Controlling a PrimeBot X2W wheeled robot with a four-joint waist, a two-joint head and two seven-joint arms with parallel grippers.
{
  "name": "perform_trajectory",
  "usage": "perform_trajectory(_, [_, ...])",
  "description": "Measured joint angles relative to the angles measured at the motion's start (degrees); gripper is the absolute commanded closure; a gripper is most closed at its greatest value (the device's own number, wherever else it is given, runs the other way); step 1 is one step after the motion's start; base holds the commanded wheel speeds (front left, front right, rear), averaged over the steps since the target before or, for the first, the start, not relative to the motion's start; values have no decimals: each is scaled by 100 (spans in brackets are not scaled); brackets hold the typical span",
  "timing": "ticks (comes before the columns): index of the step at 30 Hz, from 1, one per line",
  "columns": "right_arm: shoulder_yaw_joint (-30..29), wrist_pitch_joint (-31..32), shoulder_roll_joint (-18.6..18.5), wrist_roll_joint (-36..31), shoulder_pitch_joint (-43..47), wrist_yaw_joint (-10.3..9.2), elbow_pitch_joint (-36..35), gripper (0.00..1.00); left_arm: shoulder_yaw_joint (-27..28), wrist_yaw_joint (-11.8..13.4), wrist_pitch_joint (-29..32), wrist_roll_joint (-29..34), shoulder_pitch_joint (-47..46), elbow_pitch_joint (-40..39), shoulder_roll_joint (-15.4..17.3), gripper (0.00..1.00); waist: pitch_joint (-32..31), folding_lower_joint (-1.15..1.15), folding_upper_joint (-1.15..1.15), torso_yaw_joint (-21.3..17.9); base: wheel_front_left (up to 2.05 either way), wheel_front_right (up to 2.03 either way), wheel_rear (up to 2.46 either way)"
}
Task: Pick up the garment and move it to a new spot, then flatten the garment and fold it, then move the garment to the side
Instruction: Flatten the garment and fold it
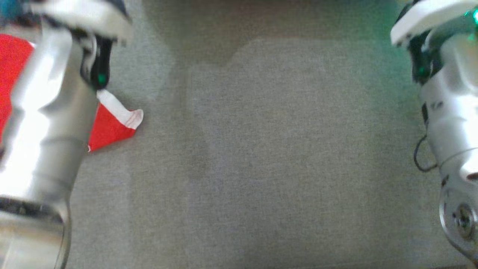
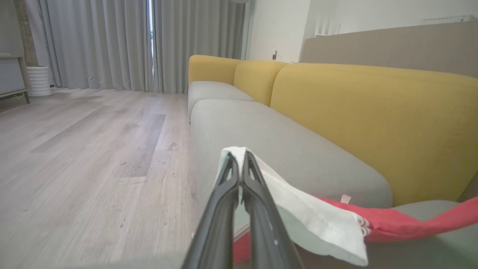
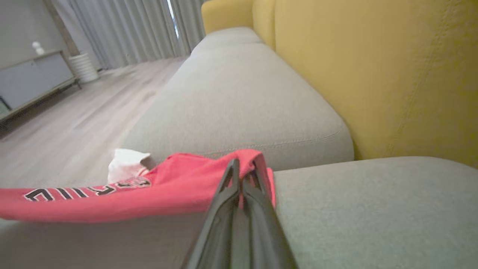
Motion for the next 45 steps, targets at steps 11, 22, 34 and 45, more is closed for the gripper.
perform_trajectory(11, [1696, 487, -469, 953, 1108, 0, -182, 100, -625, 0, 0, -48, 1876, -1354, 693, 100, -716, -1, 0, 67, 0, 0, 0])
perform_trajectory(22, [3200, 1560, -1624, 2419, 2315, 0, -1416, 100, -1198, 1, 397, -185, 3266, -2740, 1314, 100, -1465, -1, 0, 188, 0, 0, 0])
perform_trajectory(34, [3801, 2479, -2638, 3710, 3598, 0, -3112, 100, -1377, 549, 1446, -733, 4765, -4708, 2049, 100, -2122, 0, 0, 147, 0, 0, 0])
perform_trajectory(45, [3476, 3128, -3131, 4312, 4718, 0, -4147, 100, -1474, 1067, 1852, -1106, 5840, -6295, 2591, 100, -2417, 0, 1, -52, 0, 0, 0])
